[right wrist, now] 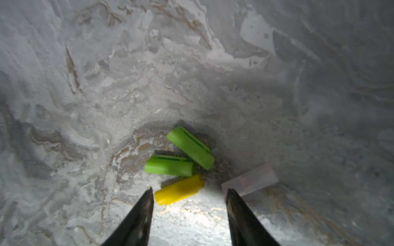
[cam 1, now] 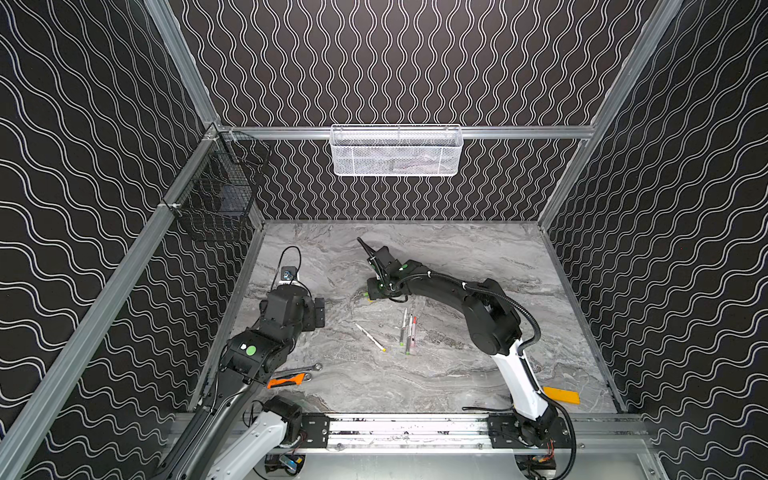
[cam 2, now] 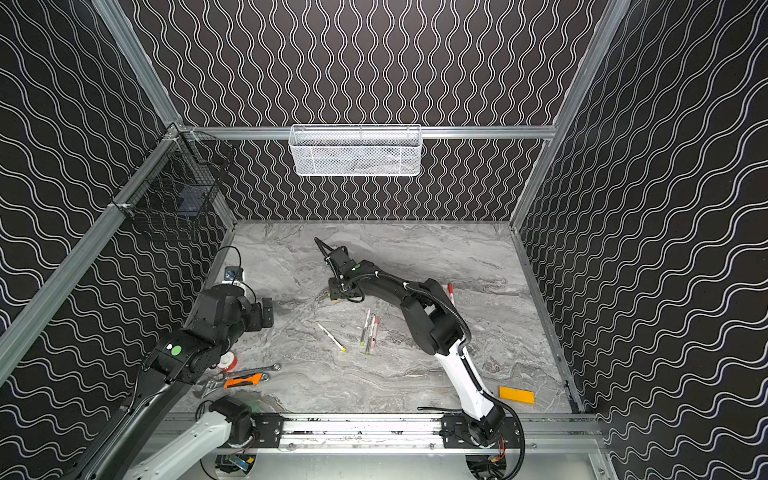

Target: Insert the pens into the pen caps

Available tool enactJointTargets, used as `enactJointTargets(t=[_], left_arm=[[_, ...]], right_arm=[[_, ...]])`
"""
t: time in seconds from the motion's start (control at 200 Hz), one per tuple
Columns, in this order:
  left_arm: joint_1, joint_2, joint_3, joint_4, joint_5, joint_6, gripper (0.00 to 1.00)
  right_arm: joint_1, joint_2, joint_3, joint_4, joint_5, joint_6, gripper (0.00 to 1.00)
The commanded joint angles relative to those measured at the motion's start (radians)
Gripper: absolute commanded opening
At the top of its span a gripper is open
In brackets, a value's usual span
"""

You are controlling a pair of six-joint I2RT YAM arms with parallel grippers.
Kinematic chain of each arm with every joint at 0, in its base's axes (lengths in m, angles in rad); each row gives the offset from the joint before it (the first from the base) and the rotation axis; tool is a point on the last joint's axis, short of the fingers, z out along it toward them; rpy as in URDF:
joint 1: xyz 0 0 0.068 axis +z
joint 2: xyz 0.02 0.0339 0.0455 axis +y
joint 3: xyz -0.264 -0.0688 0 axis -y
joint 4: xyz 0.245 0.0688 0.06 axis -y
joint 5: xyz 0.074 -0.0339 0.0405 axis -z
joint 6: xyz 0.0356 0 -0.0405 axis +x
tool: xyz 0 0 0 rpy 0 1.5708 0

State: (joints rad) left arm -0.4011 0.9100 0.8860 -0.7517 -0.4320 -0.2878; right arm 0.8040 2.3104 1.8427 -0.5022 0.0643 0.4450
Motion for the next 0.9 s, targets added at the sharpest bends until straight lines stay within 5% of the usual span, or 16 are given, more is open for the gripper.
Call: enactJointTargets(t=[0.0,0.596,0.896], left_arm=[[0.002,-0.001,-0.001,0.041,0.017,-0.006,0.99],[0.005,-0.008,-0.002,0.047,0.028,-0.001,0.99],[0.005,-0.016,-0.004,0.046,0.025,-0.003,0.99]], right_arm=[[0.003,0.013,0.015,-0.035,0.030,0.000,0.57],[-0.003,-0.011,-0.023,-0.098,0.118,-0.063,0.58],[0.010,-0.049,-0.025,-0.018,-0.003,-0.088,0.63]])
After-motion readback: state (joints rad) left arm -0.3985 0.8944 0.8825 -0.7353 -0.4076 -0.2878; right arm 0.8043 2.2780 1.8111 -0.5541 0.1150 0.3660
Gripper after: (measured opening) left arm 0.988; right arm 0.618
